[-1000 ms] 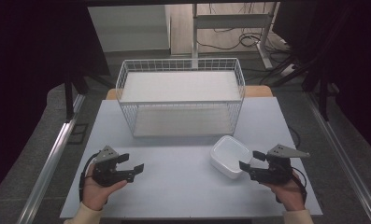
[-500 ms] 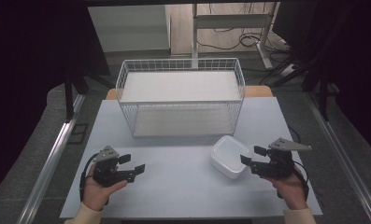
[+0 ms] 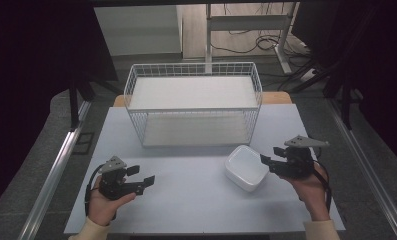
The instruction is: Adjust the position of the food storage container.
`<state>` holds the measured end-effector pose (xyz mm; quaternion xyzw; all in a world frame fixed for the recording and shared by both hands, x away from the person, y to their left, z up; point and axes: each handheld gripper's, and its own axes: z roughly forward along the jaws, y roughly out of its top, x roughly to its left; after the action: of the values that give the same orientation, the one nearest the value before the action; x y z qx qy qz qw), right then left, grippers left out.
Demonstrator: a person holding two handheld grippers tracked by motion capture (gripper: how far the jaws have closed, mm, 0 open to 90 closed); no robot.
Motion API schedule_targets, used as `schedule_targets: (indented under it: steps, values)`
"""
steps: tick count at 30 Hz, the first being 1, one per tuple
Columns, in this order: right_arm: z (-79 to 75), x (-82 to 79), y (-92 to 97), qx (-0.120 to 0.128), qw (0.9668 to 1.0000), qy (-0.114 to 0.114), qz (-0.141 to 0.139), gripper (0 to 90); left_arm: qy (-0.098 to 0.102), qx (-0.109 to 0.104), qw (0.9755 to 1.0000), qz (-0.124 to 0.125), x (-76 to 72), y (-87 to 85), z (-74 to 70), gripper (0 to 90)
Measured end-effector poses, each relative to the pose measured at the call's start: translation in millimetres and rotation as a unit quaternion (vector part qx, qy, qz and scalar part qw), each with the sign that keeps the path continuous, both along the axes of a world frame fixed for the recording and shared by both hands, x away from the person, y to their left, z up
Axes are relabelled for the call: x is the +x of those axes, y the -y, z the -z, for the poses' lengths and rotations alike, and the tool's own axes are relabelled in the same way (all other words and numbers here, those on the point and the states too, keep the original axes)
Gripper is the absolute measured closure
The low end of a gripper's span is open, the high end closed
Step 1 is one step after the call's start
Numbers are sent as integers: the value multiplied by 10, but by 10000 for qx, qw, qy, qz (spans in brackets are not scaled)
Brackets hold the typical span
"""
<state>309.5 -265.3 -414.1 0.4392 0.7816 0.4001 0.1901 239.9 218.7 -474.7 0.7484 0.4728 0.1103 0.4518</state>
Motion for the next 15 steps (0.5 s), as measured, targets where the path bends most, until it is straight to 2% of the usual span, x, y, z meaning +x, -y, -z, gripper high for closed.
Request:
schedule_targets:
  steps: [6, 11, 12, 13, 14, 15]
  values:
    - [-33, 137, 53, 20, 9999, -94, 93, 463, 12, 4, 10000, -23, 7, 18, -11, 244]
    - [4, 250, 92, -86, 9994, -241, 216, 488, -2, 30, 10000, -14, 11, 27, 0, 243]
    - [18, 279, 100, -148, 9991, -287, 257, 512, -2, 33, 10000, -14, 10, 26, 0, 243]
    - [34, 311, 106, -194, 9989, -343, 252, 573, -1, 41, 10000, -16, 8, 22, 2, 243]
    - [34, 311, 106, -194, 9989, -343, 252, 573, -1, 41, 10000, -16, 8, 22, 2, 243]
    - [60, 350, 120, -235, 9984, -467, 198, 658, 2, 49, 10000, -32, 5, 19, 3, 242]
